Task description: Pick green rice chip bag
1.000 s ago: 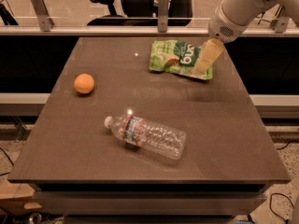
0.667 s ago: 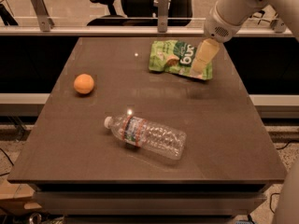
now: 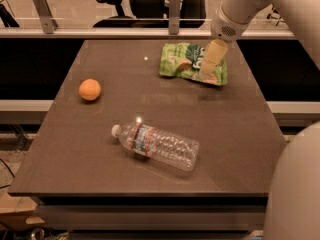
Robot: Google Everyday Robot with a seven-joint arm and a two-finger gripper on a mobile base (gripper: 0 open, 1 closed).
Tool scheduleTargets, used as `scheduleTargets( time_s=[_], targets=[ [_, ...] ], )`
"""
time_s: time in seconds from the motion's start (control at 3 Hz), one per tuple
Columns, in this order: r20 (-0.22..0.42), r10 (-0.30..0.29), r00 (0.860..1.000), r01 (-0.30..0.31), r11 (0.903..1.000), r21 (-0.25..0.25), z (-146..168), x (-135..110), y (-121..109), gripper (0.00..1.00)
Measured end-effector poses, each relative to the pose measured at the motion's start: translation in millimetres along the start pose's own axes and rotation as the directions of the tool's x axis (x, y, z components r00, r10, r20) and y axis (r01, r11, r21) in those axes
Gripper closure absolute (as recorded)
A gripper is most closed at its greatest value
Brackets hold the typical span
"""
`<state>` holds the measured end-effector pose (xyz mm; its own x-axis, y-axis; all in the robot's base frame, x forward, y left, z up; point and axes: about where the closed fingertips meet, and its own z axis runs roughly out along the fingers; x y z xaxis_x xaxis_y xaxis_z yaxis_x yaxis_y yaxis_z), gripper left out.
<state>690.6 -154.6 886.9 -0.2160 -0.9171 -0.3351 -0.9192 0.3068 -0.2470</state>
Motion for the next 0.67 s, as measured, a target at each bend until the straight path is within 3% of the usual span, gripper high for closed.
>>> scheduleTargets(
  time_s=[0.67],
  targets=[
    [-0.01, 0.005, 1.0, -0.005, 0.9998, -0.021, 20.1, 9.5, -14.1, 0.0]
  ],
)
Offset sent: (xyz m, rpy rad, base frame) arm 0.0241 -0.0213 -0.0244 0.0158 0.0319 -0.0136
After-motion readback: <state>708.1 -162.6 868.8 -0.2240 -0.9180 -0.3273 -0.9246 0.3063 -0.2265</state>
